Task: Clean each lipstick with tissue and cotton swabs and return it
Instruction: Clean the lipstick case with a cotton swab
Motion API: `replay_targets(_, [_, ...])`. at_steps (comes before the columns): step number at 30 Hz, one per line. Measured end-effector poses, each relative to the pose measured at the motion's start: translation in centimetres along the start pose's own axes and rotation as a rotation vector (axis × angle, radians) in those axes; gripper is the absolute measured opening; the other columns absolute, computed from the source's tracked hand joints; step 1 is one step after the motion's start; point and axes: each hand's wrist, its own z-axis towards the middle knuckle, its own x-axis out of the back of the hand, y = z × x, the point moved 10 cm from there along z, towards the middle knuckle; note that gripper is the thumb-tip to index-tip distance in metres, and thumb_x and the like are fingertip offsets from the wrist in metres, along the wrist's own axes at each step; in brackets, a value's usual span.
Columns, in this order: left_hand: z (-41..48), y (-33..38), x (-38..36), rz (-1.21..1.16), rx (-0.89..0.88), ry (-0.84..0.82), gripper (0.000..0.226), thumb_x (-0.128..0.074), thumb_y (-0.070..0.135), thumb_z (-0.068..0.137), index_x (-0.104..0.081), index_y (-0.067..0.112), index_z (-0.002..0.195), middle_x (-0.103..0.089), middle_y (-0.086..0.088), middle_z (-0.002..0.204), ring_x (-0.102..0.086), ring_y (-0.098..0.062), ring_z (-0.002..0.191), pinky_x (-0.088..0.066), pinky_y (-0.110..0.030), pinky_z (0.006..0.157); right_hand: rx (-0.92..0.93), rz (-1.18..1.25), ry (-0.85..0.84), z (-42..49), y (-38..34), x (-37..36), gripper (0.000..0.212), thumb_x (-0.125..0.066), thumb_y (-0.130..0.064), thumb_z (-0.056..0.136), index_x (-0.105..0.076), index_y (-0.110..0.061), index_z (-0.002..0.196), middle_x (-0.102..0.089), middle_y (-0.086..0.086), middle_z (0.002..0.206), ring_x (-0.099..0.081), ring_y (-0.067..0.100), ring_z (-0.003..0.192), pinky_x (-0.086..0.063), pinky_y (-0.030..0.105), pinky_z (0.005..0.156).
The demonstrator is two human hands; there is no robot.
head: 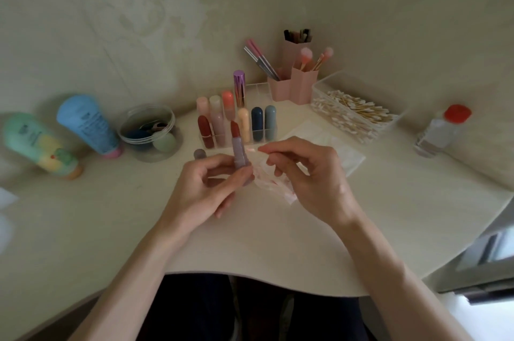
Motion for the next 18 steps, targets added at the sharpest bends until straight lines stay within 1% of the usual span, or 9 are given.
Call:
replay_targets(2, [-0.3, -0.5, -0.3, -0.017, 0.008, -0.05, 0.017, -0.072, 0.026, 0.093, -0.077, 0.013, 0.103, -0.078, -0.011, 0.093, -0.049, -0.02, 0.051, -0.039, -0.027, 0.039, 0.01, -0.023, -0.03, -0.1, 0.0, -0.4, 0.019, -0.07, 0.002, 0.096, -0.08, -0.01, 0.107, -0.074, -0.012, 0.091, -0.07, 0.014, 0.079, -0.053, 0.021, 0.077])
replay_targets(4, [-0.4, -0.7, -0.4, -0.046, 0.009, -0.063, 0.019, -0.072, 0.027, 0.093, -0.077, 0.012, 0.105, -0.078, -0.012, 0.093, -0.051, -0.023, 0.054, -0.041, -0.028, 0.04, 0.025, -0.047, -0.052, -0.2, -0.1, -1.0, 0.016, -0.07, -0.001, 0.097, -0.079, -0.011, 0.106, -0.074, -0.011, 0.094, -0.071, 0.014, 0.085, -0.054, 0.025, 0.077])
replay_targets(6, [-0.5, -0.8, -0.4, -0.074, 0.012, -0.066, 0.021, -0.072, 0.025, 0.092, -0.076, 0.01, 0.107, -0.078, -0.012, 0.093, -0.052, -0.024, 0.056, -0.043, -0.029, 0.041, 0.037, -0.072, -0.066, -0.2, -0.2, -1.4, 0.015, -0.071, -0.003, 0.097, -0.08, -0.013, 0.104, -0.074, -0.008, 0.092, -0.069, 0.017, 0.083, -0.053, 0.027, 0.074])
replay_targets(8, [-0.5, -1.0, -0.4, -0.089, 0.007, -0.069, 0.023, -0.073, 0.025, 0.091, -0.075, 0.009, 0.107, -0.078, -0.012, 0.092, -0.054, -0.025, 0.057, -0.043, -0.029, 0.042, 0.046, -0.092, -0.073, -0.3, -0.1, -1.7, 0.015, -0.072, -0.003, 0.096, -0.08, -0.013, 0.103, -0.073, -0.008, 0.09, -0.067, 0.018, 0.08, -0.05, 0.024, 0.071])
replay_targets(10, [-0.5, -1.1, -0.4, -0.102, -0.009, -0.071, 0.021, -0.074, 0.025, 0.09, -0.076, 0.011, 0.106, -0.077, -0.015, 0.09, -0.055, -0.024, 0.057, -0.043, -0.028, 0.043, 0.047, -0.087, -0.075, -0.3, 0.0, -1.8, 0.013, -0.073, -0.004, 0.096, -0.08, -0.012, 0.103, -0.073, -0.009, 0.089, -0.067, 0.017, 0.078, -0.047, 0.019, 0.071])
replay_targets(13, [-0.4, -1.2, -0.5, -0.111, -0.024, -0.081, 0.014, -0.077, 0.025, 0.088, -0.078, 0.021, 0.101, -0.071, -0.028, 0.09, -0.055, -0.024, 0.058, -0.044, -0.03, 0.044, 0.018, -0.043, -0.067, -0.3, 0.2, -1.7, 0.008, -0.077, -0.008, 0.094, -0.081, -0.012, 0.1, -0.074, -0.009, 0.088, -0.069, 0.015, 0.079, -0.047, 0.017, 0.073])
replay_targets(16, [-0.4, -1.2, -0.4, -0.11, -0.033, -0.086, 0.015, -0.077, 0.027, 0.087, -0.079, 0.024, 0.101, -0.071, -0.027, 0.091, -0.058, -0.024, 0.062, -0.046, -0.031, 0.045, -0.001, -0.022, -0.065, -0.3, 0.5, -1.6, 0.007, -0.077, -0.01, 0.094, -0.081, -0.011, 0.099, -0.076, -0.009, 0.089, -0.07, 0.015, 0.081, -0.048, 0.018, 0.073])
replay_targets(18, [-0.4, -1.1, -0.5, -0.112, -0.043, -0.085, 0.016, -0.077, 0.028, 0.086, -0.079, 0.022, 0.101, -0.072, -0.024, 0.091, -0.06, -0.021, 0.062, -0.046, -0.03, 0.046, 0.0, -0.019, -0.069, -0.3, 0.5, -1.7, 0.007, -0.077, -0.009, 0.094, -0.081, -0.011, 0.099, -0.076, -0.008, 0.088, -0.069, 0.012, 0.079, -0.046, 0.015, 0.072])
